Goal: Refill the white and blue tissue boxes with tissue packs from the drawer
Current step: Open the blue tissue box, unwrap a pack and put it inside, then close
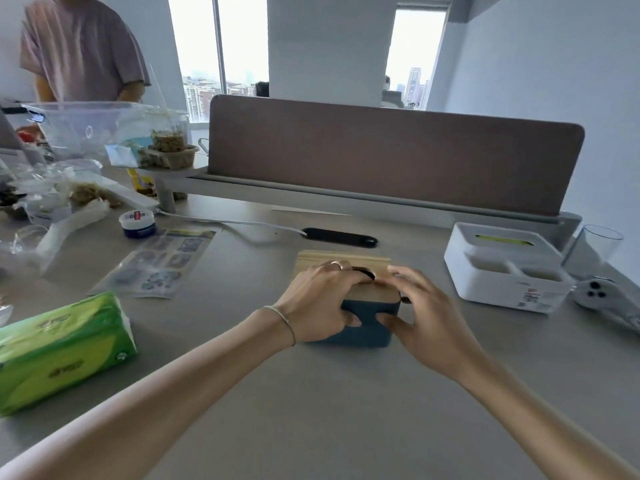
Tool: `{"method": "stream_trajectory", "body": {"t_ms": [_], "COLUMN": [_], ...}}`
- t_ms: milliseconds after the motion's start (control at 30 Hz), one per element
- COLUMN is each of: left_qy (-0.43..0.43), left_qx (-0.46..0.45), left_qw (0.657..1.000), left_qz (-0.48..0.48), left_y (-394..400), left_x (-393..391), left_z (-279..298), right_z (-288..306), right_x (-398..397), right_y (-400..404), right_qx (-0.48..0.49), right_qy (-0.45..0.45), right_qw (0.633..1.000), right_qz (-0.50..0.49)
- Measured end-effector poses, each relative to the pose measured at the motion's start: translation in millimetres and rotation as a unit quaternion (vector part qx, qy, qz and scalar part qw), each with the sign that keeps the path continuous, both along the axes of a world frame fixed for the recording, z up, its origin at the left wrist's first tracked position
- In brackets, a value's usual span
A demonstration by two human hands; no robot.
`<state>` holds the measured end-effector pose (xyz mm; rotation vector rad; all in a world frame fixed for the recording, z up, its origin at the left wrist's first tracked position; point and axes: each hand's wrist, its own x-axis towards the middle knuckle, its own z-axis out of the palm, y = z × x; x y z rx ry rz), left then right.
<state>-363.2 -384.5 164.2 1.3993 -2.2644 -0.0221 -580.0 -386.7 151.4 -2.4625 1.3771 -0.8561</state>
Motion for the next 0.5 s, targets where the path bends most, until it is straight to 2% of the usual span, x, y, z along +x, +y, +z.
{"method": "stream_trajectory", "body": {"t_ms": [167,233,367,500], "left_qy": [0.002,0.068,0.254,0.297], "left_qx": [-0.040,-0.026,0.117,0.309], "left_qw": [0.999,0.997,0.960,0.903], "left_qz": [-0.008,-0.020,-0.019,-0.017], "left_y": [6,16,18,5], "left_x": [-9,6,66,84], "left_z": [-4,2,-12,-34], "right_z": [1,4,16,29], "right_x": [-10,-6,30,75], "right_y": [4,3,-6,-21], "right_qx": [-0.008,-0.031,-0.084,-0.051], "right_qy": [0.028,0.028,-0.006,0.088], "right_qw": [1.000,0.999,0.996,0.995], "right_qz": [-0.005,0.000,0.038,0.022]}}
